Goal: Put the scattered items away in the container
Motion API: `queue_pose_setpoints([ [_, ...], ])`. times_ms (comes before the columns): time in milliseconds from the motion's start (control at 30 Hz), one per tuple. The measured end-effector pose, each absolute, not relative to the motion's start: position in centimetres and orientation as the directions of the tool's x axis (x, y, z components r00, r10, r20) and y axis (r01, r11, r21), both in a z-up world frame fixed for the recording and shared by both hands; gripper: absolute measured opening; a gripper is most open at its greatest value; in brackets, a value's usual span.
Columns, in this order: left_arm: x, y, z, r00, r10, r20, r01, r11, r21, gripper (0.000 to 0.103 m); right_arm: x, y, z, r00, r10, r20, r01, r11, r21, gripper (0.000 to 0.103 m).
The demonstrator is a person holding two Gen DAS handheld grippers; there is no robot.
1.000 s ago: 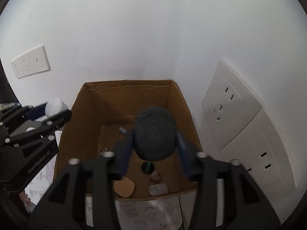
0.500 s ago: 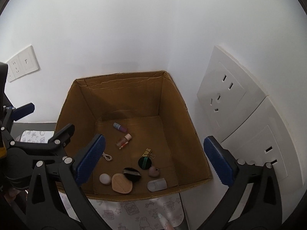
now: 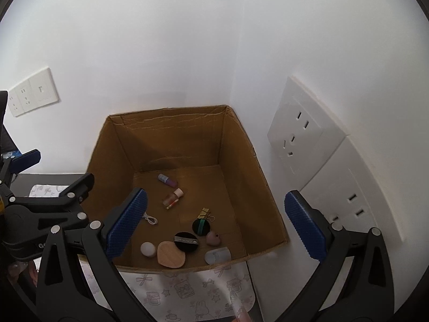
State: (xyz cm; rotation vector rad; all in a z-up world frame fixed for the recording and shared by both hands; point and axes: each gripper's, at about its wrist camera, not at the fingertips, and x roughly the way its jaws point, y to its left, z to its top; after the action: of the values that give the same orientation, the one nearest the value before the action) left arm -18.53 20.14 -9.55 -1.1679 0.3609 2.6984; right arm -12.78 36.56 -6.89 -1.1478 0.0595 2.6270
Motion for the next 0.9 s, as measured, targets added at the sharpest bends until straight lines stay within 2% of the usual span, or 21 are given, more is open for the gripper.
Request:
queue_pose_setpoints([
  [433, -11.6, 11.9, -5.7, -0.689, -0.048, -0.723, -0.112, -0.979, 0.172, 0.103, -6.6, 29.7, -2.8, -0.700, 0.191, -0.688, -0.196, -0.978, -0.073, 0.103],
  [600, -8.4, 7.0, -5.1, -0.669, -0.028, -0.743, -0.112, -0.984, 0.139, 0.103, -3.2, 25.2, -2.0, -0.721, 0.168, -0.673, -0.159, -0.984, -0.075, 0.103],
  [900, -1.8, -1.9, -4.1, -0.681, -0.067, -0.729, -0.097, -0.979, 0.181, 0.103, 2.0, 15.8, -0.7, -0.727, 0.127, -0.674, -0.118, -0.991, -0.059, 0.103],
])
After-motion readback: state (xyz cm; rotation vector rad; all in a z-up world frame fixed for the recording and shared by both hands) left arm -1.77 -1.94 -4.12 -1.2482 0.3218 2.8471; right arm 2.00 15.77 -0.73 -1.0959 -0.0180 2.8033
